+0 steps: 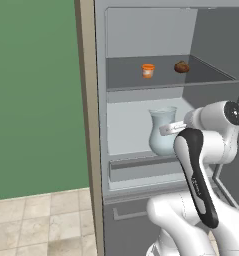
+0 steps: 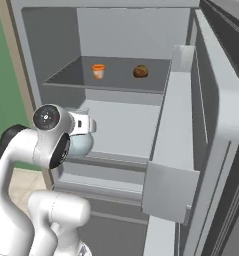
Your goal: Move the jam and bread from the second highest shelf to the top shelf to make space. Then, place the pitcher from the counter on the cleared second highest shelf.
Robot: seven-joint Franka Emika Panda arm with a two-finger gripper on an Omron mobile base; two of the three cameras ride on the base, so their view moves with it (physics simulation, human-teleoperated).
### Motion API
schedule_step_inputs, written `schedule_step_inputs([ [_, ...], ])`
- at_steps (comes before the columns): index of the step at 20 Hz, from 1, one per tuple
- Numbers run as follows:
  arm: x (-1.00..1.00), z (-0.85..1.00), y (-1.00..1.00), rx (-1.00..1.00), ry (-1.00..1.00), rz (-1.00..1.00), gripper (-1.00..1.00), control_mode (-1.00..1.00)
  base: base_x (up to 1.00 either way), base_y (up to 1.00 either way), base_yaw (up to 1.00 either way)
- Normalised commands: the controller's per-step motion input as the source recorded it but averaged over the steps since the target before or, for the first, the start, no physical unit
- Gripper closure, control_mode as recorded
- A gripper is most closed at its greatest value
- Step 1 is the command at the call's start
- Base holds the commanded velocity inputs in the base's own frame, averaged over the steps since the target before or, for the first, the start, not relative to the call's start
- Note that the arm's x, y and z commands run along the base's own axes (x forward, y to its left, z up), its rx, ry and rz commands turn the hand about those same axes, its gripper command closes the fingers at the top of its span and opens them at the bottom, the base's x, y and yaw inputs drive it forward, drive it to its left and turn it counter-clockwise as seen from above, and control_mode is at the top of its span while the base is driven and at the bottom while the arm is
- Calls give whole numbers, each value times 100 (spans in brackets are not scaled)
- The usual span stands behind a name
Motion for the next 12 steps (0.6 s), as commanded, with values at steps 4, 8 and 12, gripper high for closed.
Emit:
schedule_step_inputs([
  [4,0,0,0,0,0,0,100,100,38,-23,-14],
  [8,0,0,0,0,0,0,100,100,39,-14,-29],
  [12,0,0,0,0,0,0,100,100,25,-8,-36],
])
